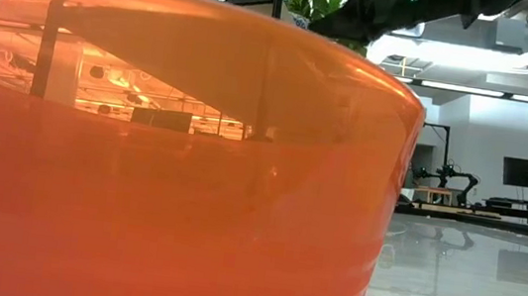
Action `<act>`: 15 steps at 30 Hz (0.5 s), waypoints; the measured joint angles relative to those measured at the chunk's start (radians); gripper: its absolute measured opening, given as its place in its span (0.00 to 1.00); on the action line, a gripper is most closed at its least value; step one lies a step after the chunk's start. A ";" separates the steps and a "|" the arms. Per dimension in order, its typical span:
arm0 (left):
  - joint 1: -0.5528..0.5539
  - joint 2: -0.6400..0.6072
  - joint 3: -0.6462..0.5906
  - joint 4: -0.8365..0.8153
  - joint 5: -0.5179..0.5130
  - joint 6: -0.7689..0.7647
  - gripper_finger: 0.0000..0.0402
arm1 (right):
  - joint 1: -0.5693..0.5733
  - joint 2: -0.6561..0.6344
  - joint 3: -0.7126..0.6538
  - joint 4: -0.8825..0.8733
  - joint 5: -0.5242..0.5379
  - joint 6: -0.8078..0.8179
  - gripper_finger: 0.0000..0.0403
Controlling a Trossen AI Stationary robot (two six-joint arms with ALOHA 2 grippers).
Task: Place and stack bowls onto a shelf
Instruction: Stack the orange patterned bowl on top of the yellow patterned bowl on the shelf
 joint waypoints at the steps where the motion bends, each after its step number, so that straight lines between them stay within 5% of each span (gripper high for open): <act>1: 0.000 0.000 0.000 -0.002 0.000 0.000 0.00 | 0.000 0.007 0.000 0.001 -0.001 0.000 0.05; 15: 0.000 0.000 0.000 -0.006 -0.006 0.014 0.00 | 0.019 0.036 0.000 0.005 0.004 0.005 0.05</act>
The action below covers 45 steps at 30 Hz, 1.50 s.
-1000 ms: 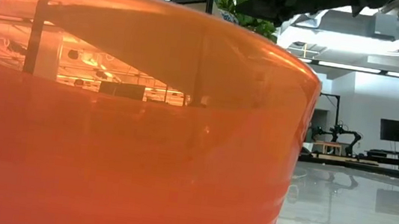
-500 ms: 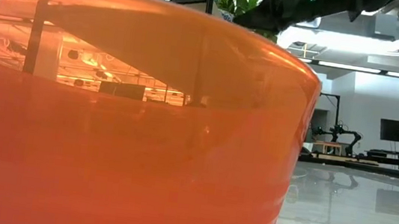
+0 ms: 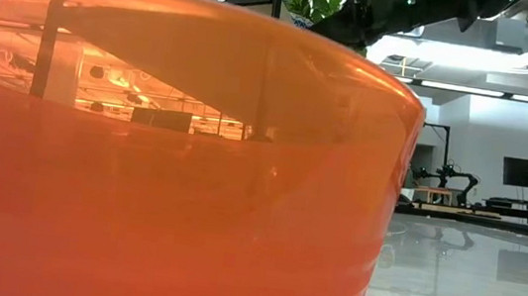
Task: Place and stack bowls onto a shelf
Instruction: Stack the orange patterned bowl on top of the yellow patterned bowl on the shelf
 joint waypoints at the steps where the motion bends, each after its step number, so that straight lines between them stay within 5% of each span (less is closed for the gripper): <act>1: 0.000 0.000 0.000 -0.001 -0.008 0.002 0.00 | 0.000 0.000 0.000 -0.003 0.000 0.002 0.05; 35: -0.002 0.043 0.060 0.008 0.000 -0.014 0.00 | 0.006 -0.035 0.001 0.073 0.056 -0.084 0.05; 41: -0.013 0.037 0.144 -0.018 -0.281 0.000 0.00 | -0.008 -0.035 0.001 0.085 0.056 -0.084 0.05; 45: -0.001 0.044 0.133 -0.075 -0.278 0.001 0.00 | -0.016 -0.035 0.001 0.086 0.055 -0.097 0.05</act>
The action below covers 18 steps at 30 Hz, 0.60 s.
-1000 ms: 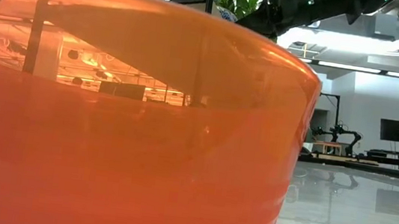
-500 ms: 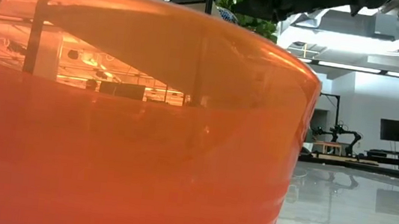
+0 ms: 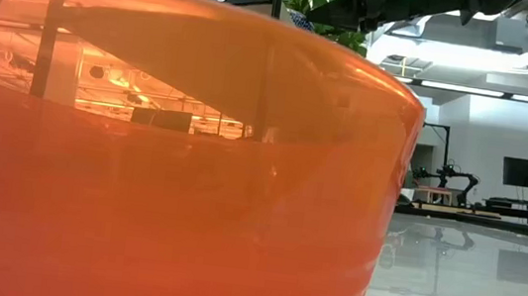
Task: Place and stack bowls onto a shelf
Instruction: Stack the orange patterned bowl on top of the yellow patterned bowl on the shelf
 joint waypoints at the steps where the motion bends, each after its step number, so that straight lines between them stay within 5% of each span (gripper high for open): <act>1: 0.004 0.002 -0.003 -0.014 0.020 -0.001 0.00 | -0.002 0.000 0.000 -0.001 -0.001 -0.007 0.05; 18: 0.012 0.039 -0.005 -0.077 0.049 -0.025 0.00 | -0.018 0.000 0.000 -0.030 -0.032 -0.014 0.05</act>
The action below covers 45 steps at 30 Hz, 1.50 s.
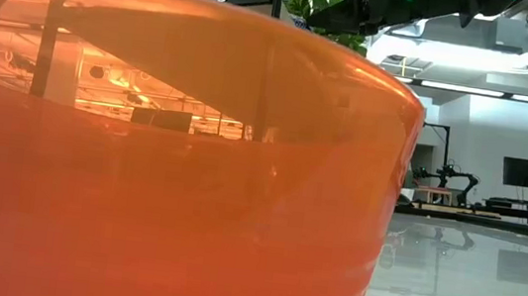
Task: Place and stack bowls onto a shelf
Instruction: Stack the orange patterned bowl on top of the yellow patterned bowl on the shelf
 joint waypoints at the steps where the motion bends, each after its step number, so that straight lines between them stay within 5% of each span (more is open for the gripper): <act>1: 0.000 0.000 0.000 -0.008 0.003 0.000 0.00 | 0.000 0.000 0.000 -0.001 0.000 0.000 0.05; 14: -0.012 -0.014 0.115 0.024 0.033 0.000 0.00 | 0.000 0.000 0.000 -0.025 0.000 0.000 0.05; 45: -0.023 -0.003 0.068 -0.014 0.157 -0.017 0.00 | 0.000 0.000 0.000 -0.051 0.001 -0.017 0.05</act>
